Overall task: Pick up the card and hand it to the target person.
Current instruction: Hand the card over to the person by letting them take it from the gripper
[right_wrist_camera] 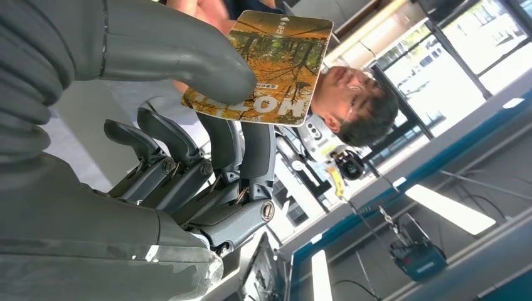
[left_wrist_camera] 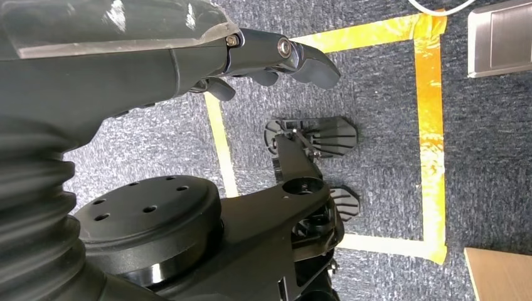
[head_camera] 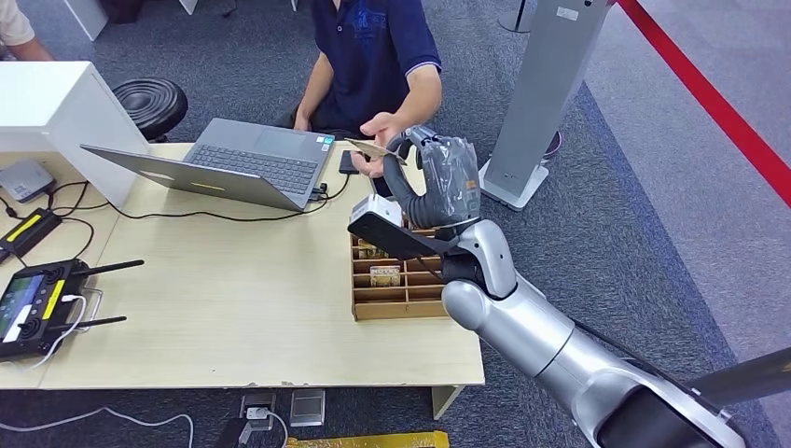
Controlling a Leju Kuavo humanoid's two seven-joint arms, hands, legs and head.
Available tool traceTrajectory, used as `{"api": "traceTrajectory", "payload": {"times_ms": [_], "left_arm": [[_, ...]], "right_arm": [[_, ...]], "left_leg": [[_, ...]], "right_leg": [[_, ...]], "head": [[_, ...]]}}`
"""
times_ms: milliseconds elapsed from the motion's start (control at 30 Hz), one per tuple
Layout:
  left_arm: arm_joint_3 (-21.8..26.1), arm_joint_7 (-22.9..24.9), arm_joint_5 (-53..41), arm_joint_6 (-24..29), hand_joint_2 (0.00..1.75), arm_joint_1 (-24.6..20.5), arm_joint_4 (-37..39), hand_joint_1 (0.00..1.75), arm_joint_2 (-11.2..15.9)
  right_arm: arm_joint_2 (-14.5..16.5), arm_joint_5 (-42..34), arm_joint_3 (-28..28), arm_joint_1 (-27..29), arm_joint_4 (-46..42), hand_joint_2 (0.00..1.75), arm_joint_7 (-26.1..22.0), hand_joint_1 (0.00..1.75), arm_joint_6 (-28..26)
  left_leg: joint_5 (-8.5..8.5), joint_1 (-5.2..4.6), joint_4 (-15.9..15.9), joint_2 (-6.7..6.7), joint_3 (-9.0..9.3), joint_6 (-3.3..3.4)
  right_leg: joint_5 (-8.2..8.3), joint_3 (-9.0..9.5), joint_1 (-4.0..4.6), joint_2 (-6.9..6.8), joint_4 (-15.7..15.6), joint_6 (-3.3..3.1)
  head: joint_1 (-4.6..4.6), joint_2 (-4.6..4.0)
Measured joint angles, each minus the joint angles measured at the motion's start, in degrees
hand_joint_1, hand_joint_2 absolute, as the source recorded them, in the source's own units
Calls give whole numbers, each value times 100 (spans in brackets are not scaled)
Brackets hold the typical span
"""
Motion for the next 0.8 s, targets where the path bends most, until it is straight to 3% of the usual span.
{"api": "traceTrajectory", "payload": {"times_ms": [167, 433, 567, 600, 733, 800], "left_arm": [[-8, 0, 4, 0, 175, 5, 0, 0, 0], [-46, -4, 34, 7, 175, 10, 0, 0, 0], [-49, -3, 63, 5, 175, 15, 0, 0, 0], [-50, -1, 65, 2, 175, 18, 0, 0, 0], [-53, -27, 64, -4, 0, 27, 0, 0, 0], [-52, -69, 78, 0, 0, 31, 0, 0, 0]], "right_arm": [[82, 152, 17, -31, 198, 175, 99, 175, -11], [325, 1214, 33, -128, 802, 175, 556, 175, -32], [379, 1396, 10, -135, 980, 175, 609, 0, -34], [386, 1410, 8, -136, 1010, 175, 620, 0, -35], [416, 1330, -17, -137, 1105, 175, 612, 0, -37], [425, 1202, -34, -137, 1128, 175, 574, 0, -37]], "left_leg": [[0, 0, 0, 0, 0, 0], [0, 0, 0, 0, 2, 0], [0, 0, 0, 1, 2, 0], [0, 0, 0, 1, 2, 0], [0, 0, 0, 1, 2, 0], [0, 0, 0, 1, 2, 0]], "right_leg": [[0, 0, 0, 0, 0, 0], [0, 1, 0, 0, 0, 0], [0, 0, 0, 1, 0, 0], [0, 0, 0, 1, 0, 0], [0, 0, 0, 1, 0, 0], [0, 0, 0, 1, 0, 0]], "head": [[0, 0], [0, 0], [2, 0], [2, 0], [1, 0], [0, 0]]}}
